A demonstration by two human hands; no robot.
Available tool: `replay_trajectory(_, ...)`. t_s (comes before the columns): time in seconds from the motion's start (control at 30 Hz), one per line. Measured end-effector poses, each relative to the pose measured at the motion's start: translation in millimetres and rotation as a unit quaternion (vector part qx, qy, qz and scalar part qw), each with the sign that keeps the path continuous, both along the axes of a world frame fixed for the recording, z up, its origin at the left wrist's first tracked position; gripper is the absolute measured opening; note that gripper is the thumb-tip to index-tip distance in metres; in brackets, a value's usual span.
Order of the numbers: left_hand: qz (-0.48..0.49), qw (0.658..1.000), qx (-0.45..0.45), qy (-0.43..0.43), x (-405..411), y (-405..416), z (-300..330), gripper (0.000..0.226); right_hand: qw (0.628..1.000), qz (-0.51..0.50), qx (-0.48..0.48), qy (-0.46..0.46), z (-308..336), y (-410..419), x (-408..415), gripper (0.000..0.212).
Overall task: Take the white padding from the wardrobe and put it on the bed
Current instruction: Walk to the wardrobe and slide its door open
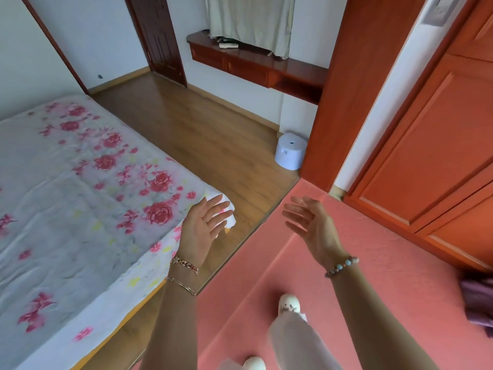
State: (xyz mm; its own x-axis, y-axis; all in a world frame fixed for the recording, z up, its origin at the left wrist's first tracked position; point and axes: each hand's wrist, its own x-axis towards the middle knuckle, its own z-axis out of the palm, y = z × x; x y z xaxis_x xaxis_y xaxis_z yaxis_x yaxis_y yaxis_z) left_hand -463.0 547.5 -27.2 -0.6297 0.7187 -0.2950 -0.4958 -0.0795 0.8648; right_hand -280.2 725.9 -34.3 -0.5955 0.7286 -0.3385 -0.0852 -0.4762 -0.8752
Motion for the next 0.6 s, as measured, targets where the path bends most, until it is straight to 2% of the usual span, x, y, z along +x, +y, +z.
replay_trajectory(0.13,0.008,1.000,-0.004,-0.003,-31,60,-7,0.048,1.000,0.006,-0.005,0.001,-5,61,-33,0.032)
replay_trajectory(0.37,0.037,0.999,-0.013,-0.005,-80,193,2,0.041,0.999,0.044,-0.019,-0.006,-7,186,-85,0.045)
replay_trajectory(0.6,0.041,0.999,-0.016,0.011,-117,292,9,0.039,0.999,0.047,-0.017,-0.002,-1,292,-128,0.038)
